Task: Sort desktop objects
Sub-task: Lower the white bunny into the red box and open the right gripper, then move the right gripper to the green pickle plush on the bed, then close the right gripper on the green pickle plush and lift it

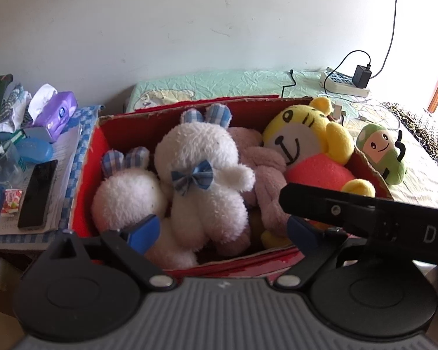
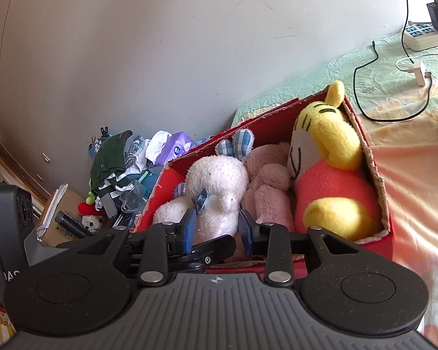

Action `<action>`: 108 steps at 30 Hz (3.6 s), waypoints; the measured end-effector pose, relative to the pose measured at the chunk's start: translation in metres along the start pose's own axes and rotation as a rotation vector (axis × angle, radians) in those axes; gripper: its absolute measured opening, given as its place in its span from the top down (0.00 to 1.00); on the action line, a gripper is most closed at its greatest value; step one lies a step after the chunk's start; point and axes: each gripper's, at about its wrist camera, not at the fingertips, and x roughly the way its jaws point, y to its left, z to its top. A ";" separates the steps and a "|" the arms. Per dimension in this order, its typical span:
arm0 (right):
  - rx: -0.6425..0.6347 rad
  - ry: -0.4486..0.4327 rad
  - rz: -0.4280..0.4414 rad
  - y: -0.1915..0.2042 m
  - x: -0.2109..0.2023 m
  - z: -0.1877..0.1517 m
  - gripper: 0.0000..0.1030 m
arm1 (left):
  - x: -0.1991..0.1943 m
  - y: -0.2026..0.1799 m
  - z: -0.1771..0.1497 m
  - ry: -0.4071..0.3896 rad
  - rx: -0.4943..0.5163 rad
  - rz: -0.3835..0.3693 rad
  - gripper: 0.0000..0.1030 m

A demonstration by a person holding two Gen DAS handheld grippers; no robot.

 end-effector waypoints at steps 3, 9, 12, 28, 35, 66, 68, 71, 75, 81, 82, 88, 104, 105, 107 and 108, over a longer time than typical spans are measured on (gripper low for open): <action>0.000 -0.015 -0.004 0.001 -0.006 -0.003 0.66 | -0.006 -0.004 0.000 -0.006 0.003 0.010 0.08; 0.012 -0.048 -0.002 -0.001 -0.021 -0.006 0.64 | -0.019 -0.014 -0.001 -0.023 0.006 0.005 0.08; 0.024 -0.064 0.006 -0.002 -0.030 -0.007 0.64 | -0.023 -0.020 -0.001 -0.024 0.012 -0.009 0.08; 0.079 -0.089 0.029 -0.033 -0.069 -0.010 0.64 | -0.025 -0.078 -0.003 0.021 0.053 -0.067 0.08; 0.072 -0.007 0.059 -0.062 -0.083 -0.005 0.59 | -0.017 -0.111 -0.022 0.089 0.050 -0.093 0.08; 0.319 0.118 -0.149 -0.251 -0.142 0.029 0.56 | 0.101 -0.248 0.024 0.193 -0.049 -0.233 0.08; 0.340 0.106 -0.143 -0.262 -0.143 0.039 0.55 | 0.110 -0.252 0.036 0.168 -0.056 -0.224 0.08; 0.340 0.081 -0.132 -0.275 -0.141 0.059 0.53 | 0.126 -0.262 0.054 0.133 -0.041 -0.199 0.08; 0.352 0.044 -0.123 -0.290 -0.133 0.087 0.44 | 0.153 -0.269 0.071 0.159 -0.060 -0.201 0.08; 0.385 0.032 -0.090 -0.313 -0.114 0.109 0.44 | 0.180 -0.271 0.085 0.160 -0.101 -0.175 0.08; 0.389 0.040 -0.085 -0.316 -0.110 0.111 0.44 | 0.185 -0.270 0.087 0.164 -0.109 -0.172 0.08; 0.398 0.076 -0.057 -0.328 -0.085 0.118 0.44 | 0.209 -0.259 0.088 0.213 -0.175 -0.200 0.06; 0.411 0.148 0.038 -0.339 -0.051 0.118 0.41 | 0.209 -0.272 0.090 0.212 -0.133 -0.238 0.29; 0.418 0.148 0.040 -0.340 -0.053 0.118 0.45 | 0.206 -0.273 0.090 0.210 -0.128 -0.242 0.29; 0.427 0.144 0.042 -0.341 -0.060 0.118 0.51 | 0.201 -0.276 0.088 0.215 -0.124 -0.254 0.29; 0.434 0.142 0.043 -0.341 -0.064 0.119 0.54 | 0.199 -0.278 0.086 0.217 -0.127 -0.263 0.29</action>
